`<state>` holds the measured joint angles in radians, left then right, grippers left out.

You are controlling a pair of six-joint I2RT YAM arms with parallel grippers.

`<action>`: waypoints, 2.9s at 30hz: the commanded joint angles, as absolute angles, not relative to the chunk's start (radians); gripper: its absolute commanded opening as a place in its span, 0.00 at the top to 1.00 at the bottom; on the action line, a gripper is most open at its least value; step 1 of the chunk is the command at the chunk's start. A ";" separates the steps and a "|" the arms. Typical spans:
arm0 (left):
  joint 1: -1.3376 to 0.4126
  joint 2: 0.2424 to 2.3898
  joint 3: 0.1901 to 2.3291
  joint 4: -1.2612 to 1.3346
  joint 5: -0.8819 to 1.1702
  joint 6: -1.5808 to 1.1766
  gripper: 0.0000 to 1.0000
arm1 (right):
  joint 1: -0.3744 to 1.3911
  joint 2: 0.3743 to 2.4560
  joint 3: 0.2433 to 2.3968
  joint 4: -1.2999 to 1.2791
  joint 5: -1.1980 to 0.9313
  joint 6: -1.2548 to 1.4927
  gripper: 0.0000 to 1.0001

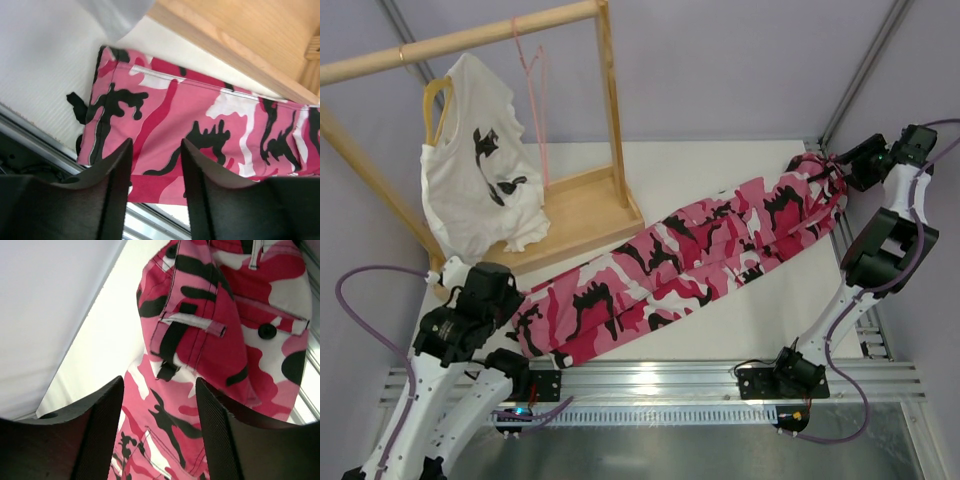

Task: Place the trousers on the hanger
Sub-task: Fold the trousers

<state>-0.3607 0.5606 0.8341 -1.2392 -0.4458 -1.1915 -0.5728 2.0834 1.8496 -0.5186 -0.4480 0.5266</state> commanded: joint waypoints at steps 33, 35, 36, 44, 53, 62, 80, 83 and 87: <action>-0.425 1.647 0.871 -0.345 0.297 -0.834 0.46 | 0.149 1.002 0.683 -0.386 -0.146 0.782 0.37; -0.425 1.670 0.890 -0.345 0.319 -0.842 0.47 | 0.179 0.979 0.657 -0.396 -0.137 0.788 0.37; -0.426 1.669 0.894 -0.345 0.319 -0.848 0.48 | 0.189 0.970 0.652 -0.414 -0.129 0.793 0.37; -0.431 1.560 1.078 -0.526 0.149 -0.801 0.46 | 0.409 0.946 0.559 -0.244 -0.065 1.023 0.41; -0.393 1.503 1.045 -0.580 0.015 -0.791 0.44 | 0.619 1.172 0.614 -0.074 0.092 1.173 0.51; -0.351 1.476 0.970 -0.594 -0.018 -0.784 0.43 | 0.718 1.390 0.687 0.026 0.103 1.232 0.58; -0.316 1.440 0.936 -0.595 -0.020 -0.750 0.43 | 0.744 1.531 0.778 -0.115 0.299 1.125 0.60; -0.316 1.448 0.934 -0.569 0.032 -0.741 0.43 | 0.712 1.539 0.813 -0.159 0.339 1.057 0.60; -0.318 1.488 0.960 -0.571 0.057 -0.733 0.43 | 0.664 1.531 0.819 -0.186 0.316 1.042 0.60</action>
